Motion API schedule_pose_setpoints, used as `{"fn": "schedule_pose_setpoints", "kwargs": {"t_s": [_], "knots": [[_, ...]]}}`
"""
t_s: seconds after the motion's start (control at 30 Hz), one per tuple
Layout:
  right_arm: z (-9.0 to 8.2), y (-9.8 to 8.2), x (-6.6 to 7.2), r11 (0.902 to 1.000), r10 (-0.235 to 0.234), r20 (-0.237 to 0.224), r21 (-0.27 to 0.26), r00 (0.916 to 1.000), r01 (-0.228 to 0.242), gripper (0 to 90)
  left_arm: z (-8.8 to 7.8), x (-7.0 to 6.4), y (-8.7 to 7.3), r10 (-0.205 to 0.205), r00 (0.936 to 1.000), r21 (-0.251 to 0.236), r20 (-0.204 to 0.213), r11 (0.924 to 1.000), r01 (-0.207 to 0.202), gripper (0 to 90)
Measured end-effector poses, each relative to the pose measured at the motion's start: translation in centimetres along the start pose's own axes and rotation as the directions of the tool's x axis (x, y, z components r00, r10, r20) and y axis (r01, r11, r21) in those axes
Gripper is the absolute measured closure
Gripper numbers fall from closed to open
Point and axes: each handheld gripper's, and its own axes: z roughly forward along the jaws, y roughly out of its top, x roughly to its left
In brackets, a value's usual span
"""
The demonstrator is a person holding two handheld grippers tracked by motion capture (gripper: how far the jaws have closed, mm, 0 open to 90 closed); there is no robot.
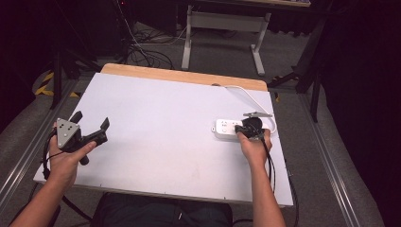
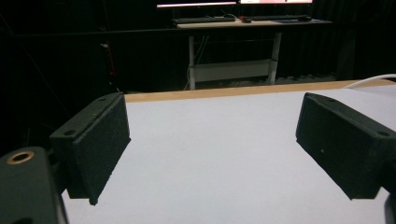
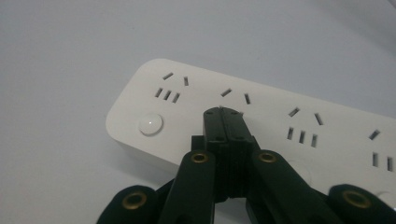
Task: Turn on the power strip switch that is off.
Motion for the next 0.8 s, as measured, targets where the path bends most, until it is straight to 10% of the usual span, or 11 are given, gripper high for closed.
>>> {"fn": "schedule_pose_setpoints", "kwargs": {"t_s": [0.8], "knots": [[0.1, -0.17, 0.51, 0.9998, 0.003, 0.018, 0.019, 0.9998, -0.003, 90.0, -0.07, -0.06, 0.0, 0.004, 1.0, -0.001, 0.002, 1.0, -0.004, 10.6]]}}
